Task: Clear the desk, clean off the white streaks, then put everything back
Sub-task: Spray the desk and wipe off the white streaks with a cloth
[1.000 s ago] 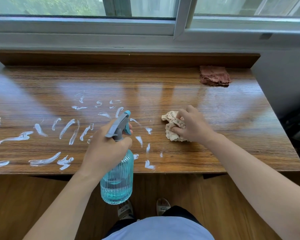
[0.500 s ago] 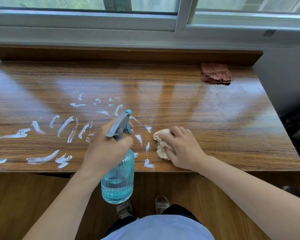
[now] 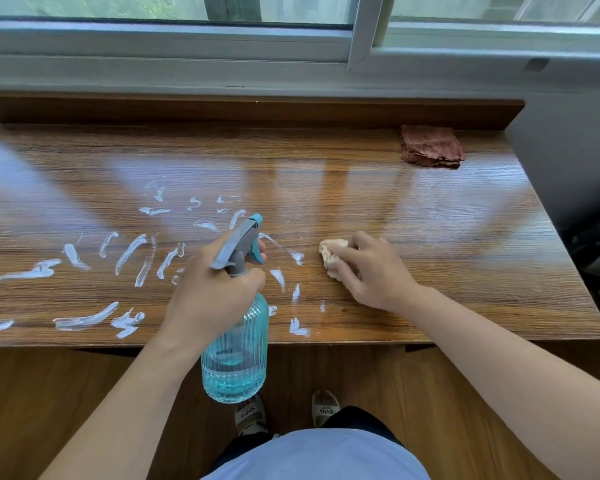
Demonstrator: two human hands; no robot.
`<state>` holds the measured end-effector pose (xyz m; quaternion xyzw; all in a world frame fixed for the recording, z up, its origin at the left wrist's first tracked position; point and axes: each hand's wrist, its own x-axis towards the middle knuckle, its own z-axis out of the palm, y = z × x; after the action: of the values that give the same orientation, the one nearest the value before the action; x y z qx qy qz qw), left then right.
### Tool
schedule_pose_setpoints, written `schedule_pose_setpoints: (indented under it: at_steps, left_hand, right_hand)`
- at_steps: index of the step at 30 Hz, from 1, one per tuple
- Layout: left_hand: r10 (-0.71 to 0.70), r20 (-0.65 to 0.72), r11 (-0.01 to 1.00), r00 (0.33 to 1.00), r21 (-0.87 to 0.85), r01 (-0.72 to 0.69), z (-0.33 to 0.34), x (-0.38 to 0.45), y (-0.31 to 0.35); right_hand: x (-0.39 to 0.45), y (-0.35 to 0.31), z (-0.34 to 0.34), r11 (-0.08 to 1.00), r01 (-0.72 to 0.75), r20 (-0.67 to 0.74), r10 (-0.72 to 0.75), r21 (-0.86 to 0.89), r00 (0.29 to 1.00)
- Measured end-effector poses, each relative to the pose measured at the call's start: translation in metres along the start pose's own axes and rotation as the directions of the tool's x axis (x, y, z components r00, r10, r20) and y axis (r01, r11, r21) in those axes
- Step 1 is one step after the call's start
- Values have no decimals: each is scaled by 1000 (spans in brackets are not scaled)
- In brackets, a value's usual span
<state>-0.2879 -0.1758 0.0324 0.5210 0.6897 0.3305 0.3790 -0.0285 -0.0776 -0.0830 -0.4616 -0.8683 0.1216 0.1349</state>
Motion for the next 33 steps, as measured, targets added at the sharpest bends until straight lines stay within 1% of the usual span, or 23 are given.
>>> schedule_pose_setpoints:
  at_steps: [3, 5, 6, 8, 10, 11, 12, 13, 15, 17, 18, 19, 20, 22, 23, 24, 25, 27, 28, 30, 31, 32, 33]
  left_hand:
    - [2, 5, 1000, 1000, -12, -2, 0, -1, -3]
    - [1, 14, 1000, 1000, -14, -1, 0, -2, -4]
    - [-1, 13, 1000, 1000, -14, 1, 0, -2, -5]
    - [-7, 10, 1000, 1000, -17, 7, -1, -2, -5]
    - [-6, 10, 1000, 1000, -18, 6, -2, -2, -5]
    - [-3, 7, 1000, 1000, -11, 3, -2, -3, -5]
    - [0, 4, 1000, 1000, -2, 0, -2, -3, -5]
    - [0, 3, 1000, 1000, 6, 0, -2, -4, -5]
    - [-8, 8, 1000, 1000, 2, 8, -2, -6, -7]
    - [-22, 12, 1000, 1000, -11, 22, -2, -8, -11]
    - [-28, 14, 1000, 1000, -14, 28, -2, -9, -12]
    - [-30, 16, 999, 999, -14, 30, -3, -10, -14]
    - [-32, 15, 999, 999, -10, 32, -3, -12, -15]
    - [-36, 2, 999, 999, 1, 36, -3, -14, -16]
    - [-39, -7, 999, 999, 2, 39, -4, -16, -16]
    - [-42, -15, 999, 999, -1, 42, -4, -17, -16]
    - [-46, -19, 999, 999, -6, 46, -4, -18, -16]
    - [-49, -21, 999, 999, -8, 48, -5, -21, -15]
    - [-45, -25, 999, 999, -4, 45, -6, -22, -14]
    - [-32, -28, 999, 999, -7, 31, -6, -25, -13]
    - [-26, -29, 1000, 999, -12, 26, -6, -26, -13]
    - [-23, -32, 1000, 999, -11, 23, -6, -27, -14]
    - [-26, -33, 1000, 999, -6, 26, -6, -28, -15]
  right_hand:
    - [-29, -14, 3, 991, 132, 69, -132, 8, 989]
    - [-36, -19, 6, 988, 149, 94, -151, 28, 984]
    - [-33, -18, 7, 991, 131, 82, -133, 21, 988]
    - [-14, -8, 7, 1000, 6, 20, -6, -23, 1000]
    - [4, 1, 7, 981, -189, -52, 187, -48, 981]
    - [6, -1, 9, 970, -237, -68, 234, -53, 970]
    - [4, -8, 12, 972, -228, -69, 224, -55, 972]
    - [-4, -18, 15, 983, -174, -44, 172, -53, 984]
    - [-30, -39, 19, 999, 34, 46, -33, -25, 998]
    - [-53, -49, 15, 976, 217, 142, -220, 35, 965]
    - [-54, -46, 13, 962, 270, 163, -272, 35, 948]
    - [-49, -42, 11, 962, 272, 174, -269, 7, 947]
    - [-40, -36, 10, 977, 213, 155, -207, -26, 966]
    - [-17, -22, 10, 997, -45, 39, 47, -55, 998]
    - [-10, -21, 10, 984, -173, -19, 173, -28, 985]
    - [-9, -24, 12, 973, -230, -50, 230, -2, 972]
    - [-12, -31, 14, 979, -202, -38, 202, -2, 979]
    - [-34, -46, 21, 1000, -13, 64, 13, -3, 998]
    - [-48, -51, 21, 996, 91, 109, -92, 17, 990]
    - [-62, -46, 16, 979, 200, 164, -202, 27, 966]
    - [-59, -39, 14, 974, 226, 158, -223, -1, 962]
    - [-51, -32, 14, 977, 211, 137, -204, -39, 969]
    - [-40, -27, 13, 989, 135, 104, -128, -66, 986]
